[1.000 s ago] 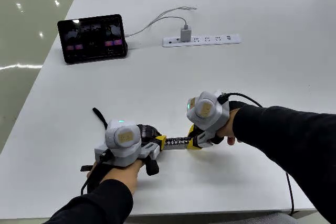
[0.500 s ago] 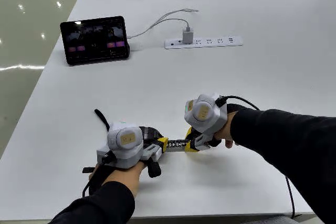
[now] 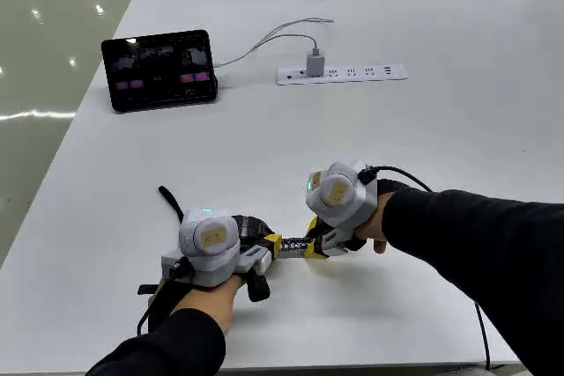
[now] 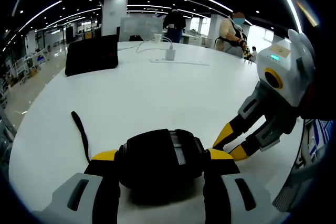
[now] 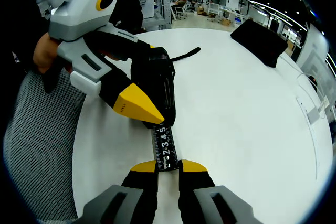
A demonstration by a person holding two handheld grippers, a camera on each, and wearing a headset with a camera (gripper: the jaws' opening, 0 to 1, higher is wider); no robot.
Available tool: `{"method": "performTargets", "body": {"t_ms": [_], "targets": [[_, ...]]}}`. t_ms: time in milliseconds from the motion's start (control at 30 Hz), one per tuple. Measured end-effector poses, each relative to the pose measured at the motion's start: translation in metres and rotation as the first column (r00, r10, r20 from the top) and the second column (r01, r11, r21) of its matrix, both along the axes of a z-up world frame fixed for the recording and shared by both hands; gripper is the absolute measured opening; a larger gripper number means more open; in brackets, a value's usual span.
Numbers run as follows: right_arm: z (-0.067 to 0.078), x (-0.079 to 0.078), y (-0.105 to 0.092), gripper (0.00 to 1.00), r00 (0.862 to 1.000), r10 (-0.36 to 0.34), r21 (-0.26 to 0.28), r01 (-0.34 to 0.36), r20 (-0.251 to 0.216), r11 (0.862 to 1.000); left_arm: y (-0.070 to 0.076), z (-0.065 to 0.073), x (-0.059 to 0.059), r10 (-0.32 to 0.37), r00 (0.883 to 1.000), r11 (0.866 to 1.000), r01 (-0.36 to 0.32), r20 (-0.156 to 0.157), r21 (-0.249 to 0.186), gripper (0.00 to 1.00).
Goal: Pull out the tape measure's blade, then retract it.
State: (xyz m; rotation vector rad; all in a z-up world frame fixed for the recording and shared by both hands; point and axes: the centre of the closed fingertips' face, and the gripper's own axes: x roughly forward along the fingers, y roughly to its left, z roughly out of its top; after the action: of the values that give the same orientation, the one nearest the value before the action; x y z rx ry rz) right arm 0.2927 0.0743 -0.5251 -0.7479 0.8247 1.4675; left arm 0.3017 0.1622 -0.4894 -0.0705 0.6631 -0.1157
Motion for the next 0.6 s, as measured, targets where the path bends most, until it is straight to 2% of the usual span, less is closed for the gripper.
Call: {"method": "performTargets", "body": {"t_ms": [233, 600], "targets": [[0.001, 0.0, 0.007, 0.11, 1.0, -0.007, 0.028, 0.007, -0.002, 1.0, 0.0, 0.0, 0.0, 0.001, 1.0, 1.0, -0.001, 0.001, -0.003, 0.59], [0.001, -0.002, 0.017, 0.11, 1.0, -0.005, 0.041, 0.005, 0.004, 0.999, 0.0, 0.0, -0.001, 0.001, 1.0, 1.0, -0.001, -0.001, -0.006, 0.59]]}}
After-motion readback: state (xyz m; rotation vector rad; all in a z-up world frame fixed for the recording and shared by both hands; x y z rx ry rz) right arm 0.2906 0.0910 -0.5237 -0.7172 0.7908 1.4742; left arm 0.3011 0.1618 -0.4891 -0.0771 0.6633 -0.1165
